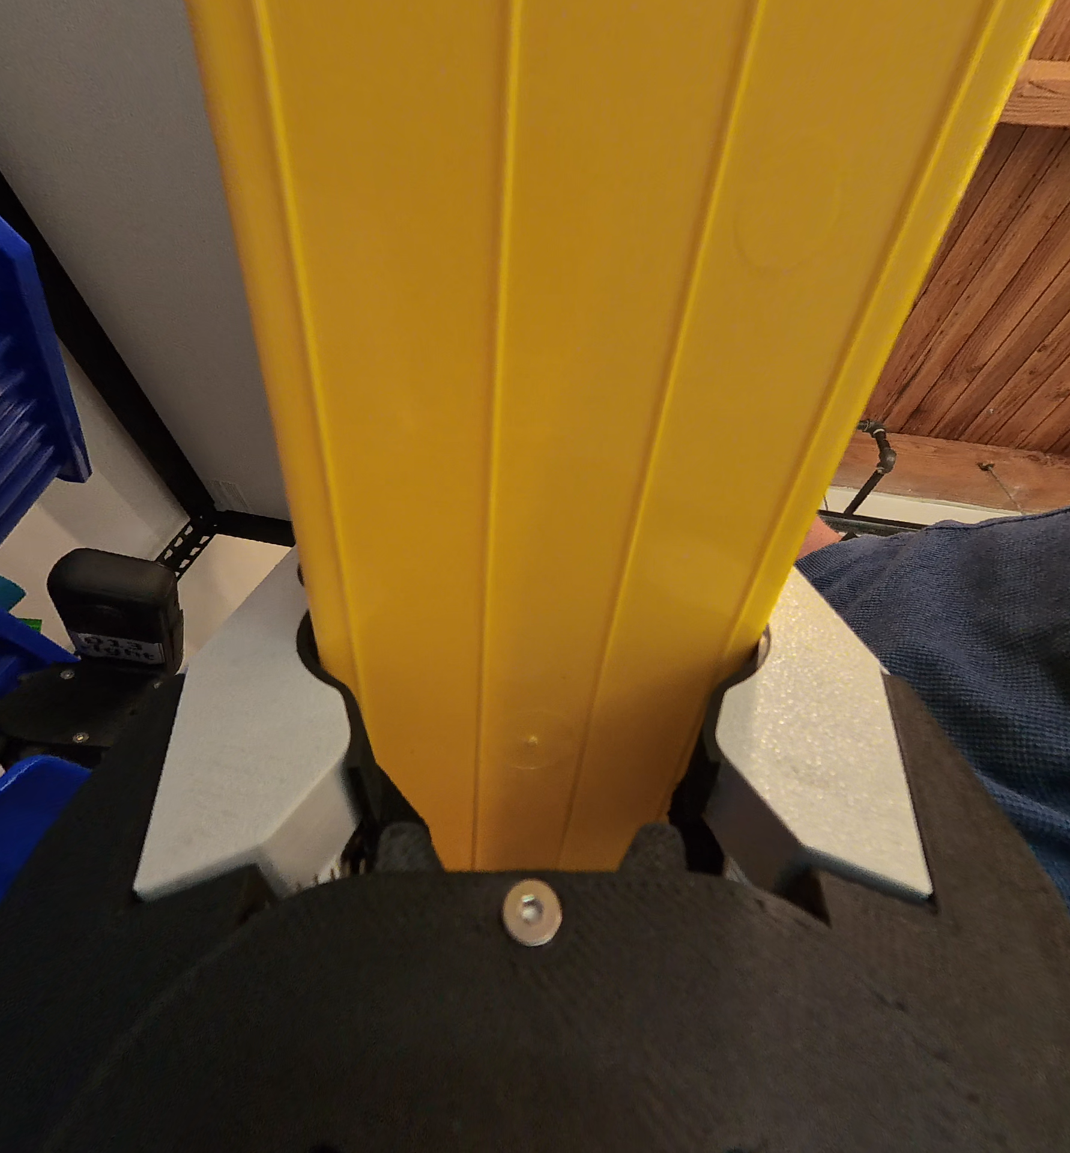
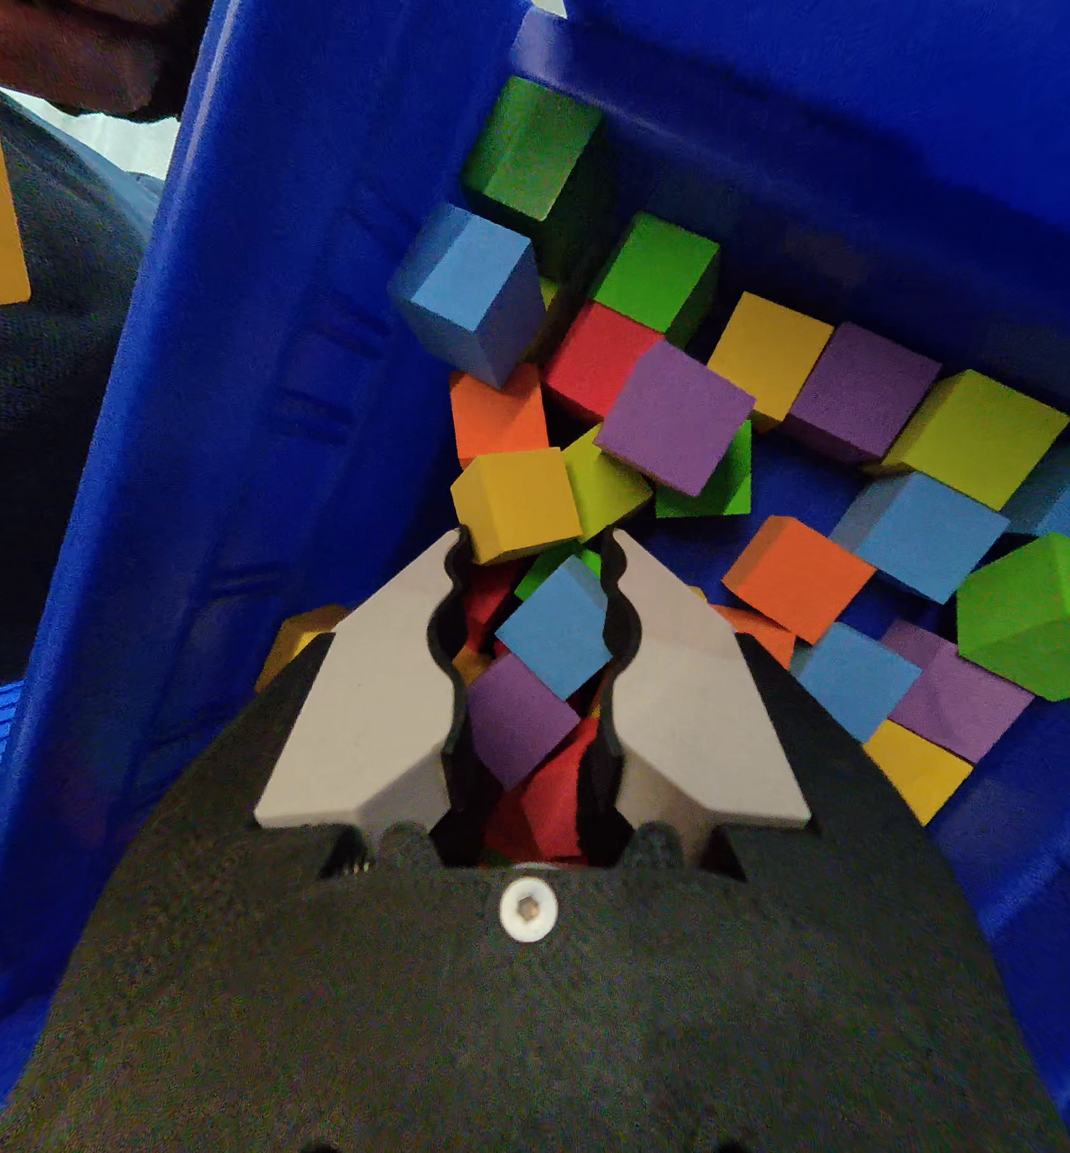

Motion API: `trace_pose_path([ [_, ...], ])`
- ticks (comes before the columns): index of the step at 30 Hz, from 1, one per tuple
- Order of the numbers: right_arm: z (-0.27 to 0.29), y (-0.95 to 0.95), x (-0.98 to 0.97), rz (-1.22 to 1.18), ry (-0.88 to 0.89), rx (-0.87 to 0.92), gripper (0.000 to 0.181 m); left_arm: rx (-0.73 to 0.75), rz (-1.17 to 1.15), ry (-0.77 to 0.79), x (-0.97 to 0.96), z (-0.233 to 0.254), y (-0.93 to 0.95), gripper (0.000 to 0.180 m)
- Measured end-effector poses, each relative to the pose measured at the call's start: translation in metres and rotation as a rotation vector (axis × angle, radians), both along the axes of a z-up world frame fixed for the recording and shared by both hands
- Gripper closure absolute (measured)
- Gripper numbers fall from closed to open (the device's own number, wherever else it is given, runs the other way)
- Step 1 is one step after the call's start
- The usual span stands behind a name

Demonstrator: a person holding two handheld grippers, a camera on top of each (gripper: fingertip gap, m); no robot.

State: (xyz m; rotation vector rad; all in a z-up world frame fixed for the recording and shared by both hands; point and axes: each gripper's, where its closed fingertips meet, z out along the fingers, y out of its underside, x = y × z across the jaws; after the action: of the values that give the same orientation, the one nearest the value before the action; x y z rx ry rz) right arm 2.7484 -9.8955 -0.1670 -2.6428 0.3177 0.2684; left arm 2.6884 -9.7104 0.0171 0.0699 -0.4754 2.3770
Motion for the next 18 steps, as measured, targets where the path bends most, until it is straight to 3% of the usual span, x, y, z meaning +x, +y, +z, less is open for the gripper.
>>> trace_pose_path([
  [9, 0.045, -0.003, 0.009, -0.046, -0.042, 0.143, 0.155, -0.023, 0.033, 0.016, 0.005, -0.006, 0.003, 0.054],
  [13, 0.099, -0.001, 0.018, -0.064, -0.096, 0.245, 0.165, -0.037, 0.037, 0.037, 0.008, -0.010, 0.001, 0.053],
  [18, 0.188, 0.043, 0.001, 0.061, -0.183, 0.382, 0.165, -0.043, 0.024, 0.044, 0.010, -0.012, -0.005, 0.053],
])
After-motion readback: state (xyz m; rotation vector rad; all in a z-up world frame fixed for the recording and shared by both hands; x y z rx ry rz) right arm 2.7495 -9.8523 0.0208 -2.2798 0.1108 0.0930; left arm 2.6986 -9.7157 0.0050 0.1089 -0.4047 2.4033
